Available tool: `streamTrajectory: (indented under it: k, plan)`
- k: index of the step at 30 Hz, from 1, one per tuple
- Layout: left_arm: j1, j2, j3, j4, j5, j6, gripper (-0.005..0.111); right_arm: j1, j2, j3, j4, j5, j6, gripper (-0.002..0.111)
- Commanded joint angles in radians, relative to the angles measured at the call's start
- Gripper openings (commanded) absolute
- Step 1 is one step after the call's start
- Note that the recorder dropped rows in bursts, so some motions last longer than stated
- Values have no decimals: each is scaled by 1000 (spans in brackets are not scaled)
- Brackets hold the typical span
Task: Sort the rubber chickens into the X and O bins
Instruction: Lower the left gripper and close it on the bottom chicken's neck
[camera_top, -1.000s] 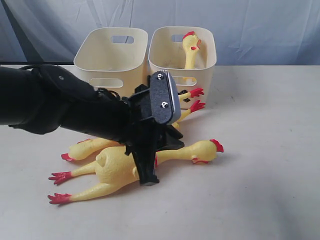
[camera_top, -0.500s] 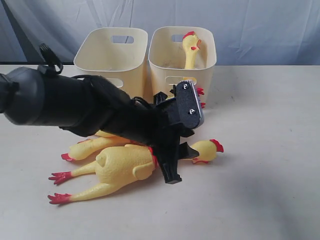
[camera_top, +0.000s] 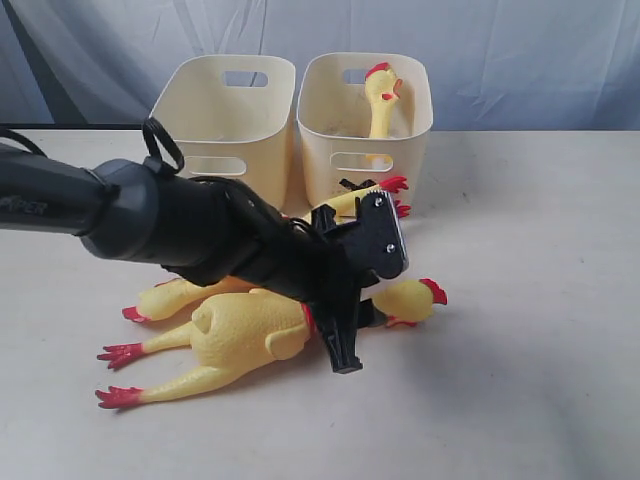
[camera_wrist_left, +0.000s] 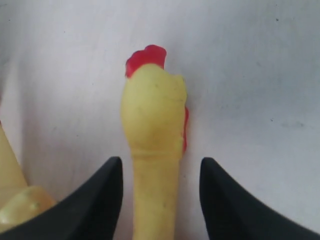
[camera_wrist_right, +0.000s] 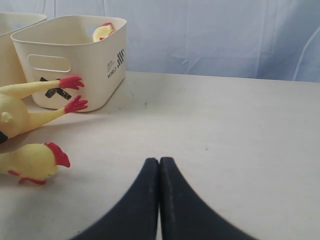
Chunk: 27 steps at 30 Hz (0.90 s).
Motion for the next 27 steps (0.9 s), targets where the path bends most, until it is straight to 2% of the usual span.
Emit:
streamTrajectory:
  k: [1,17,19,25,27]
  plan:
    - [-4,32,-8,6,-46,-8,47,1,-5,3,1,-6,-1,-1]
    - [-4,70,-8,6,-61,-8,41,1,-5,3,1,-7,-1,-1]
    - [-4,70,-8,6,-61,-8,34,1,-5,3,1,-7,-1,-1]
    - [-4,70,-8,-1,-49,-8,1,1,-5,3,1,-7,-1,-1]
    - [-4,70,-8,-8,-20,-8,0,1,-5,3,1,-7,-1,-1]
